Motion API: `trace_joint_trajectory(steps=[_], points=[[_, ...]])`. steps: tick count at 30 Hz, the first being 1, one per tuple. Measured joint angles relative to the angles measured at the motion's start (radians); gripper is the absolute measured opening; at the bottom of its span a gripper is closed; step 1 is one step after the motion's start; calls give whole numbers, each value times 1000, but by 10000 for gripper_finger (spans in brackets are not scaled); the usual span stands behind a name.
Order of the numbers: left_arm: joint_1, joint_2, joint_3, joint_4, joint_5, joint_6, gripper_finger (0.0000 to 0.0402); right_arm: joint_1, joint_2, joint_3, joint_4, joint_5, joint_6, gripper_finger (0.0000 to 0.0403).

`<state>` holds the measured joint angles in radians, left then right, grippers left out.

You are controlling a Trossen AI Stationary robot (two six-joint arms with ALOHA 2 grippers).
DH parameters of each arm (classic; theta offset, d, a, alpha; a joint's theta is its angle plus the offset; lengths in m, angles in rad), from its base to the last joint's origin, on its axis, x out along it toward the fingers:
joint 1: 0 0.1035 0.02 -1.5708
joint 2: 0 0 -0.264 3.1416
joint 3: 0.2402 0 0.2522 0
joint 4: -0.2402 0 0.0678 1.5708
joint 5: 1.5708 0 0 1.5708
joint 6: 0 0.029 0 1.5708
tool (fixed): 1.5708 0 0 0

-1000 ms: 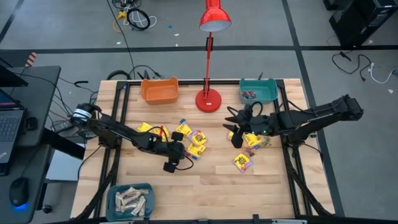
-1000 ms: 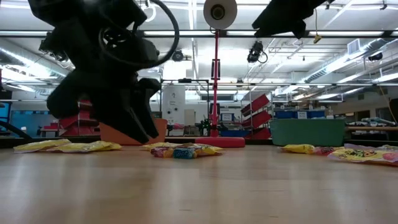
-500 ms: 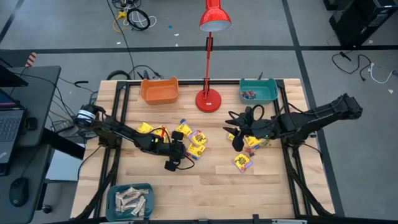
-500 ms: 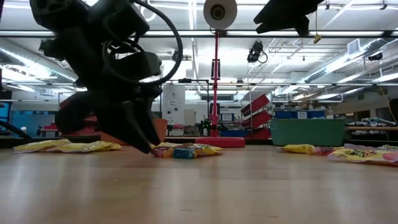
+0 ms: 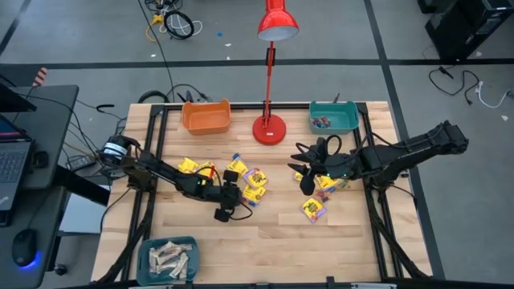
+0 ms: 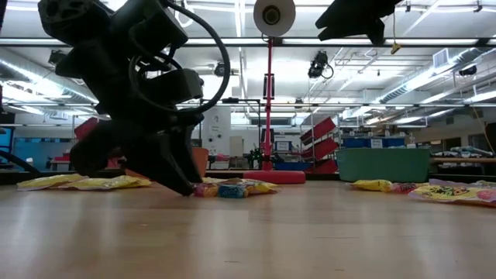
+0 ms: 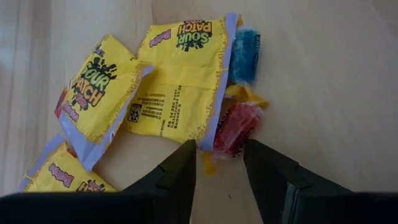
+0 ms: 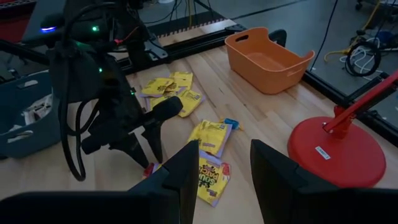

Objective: Sort candy
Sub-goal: Put the small red candy into the green bin

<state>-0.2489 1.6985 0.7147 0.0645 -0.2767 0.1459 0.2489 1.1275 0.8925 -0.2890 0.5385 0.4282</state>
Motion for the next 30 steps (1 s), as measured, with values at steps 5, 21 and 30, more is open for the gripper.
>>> trace_joint_trajectory(steps=[5,21,30], points=[[0,0,0,-5,6,-1,114,0,0,0,0,0,0,130],[-3,1,-1,-10,9,-27,49,0,0,0,3,0,0,130],[-1,-45,-6,-32,-1,-26,49,0,0,0,5,0,0,130]])
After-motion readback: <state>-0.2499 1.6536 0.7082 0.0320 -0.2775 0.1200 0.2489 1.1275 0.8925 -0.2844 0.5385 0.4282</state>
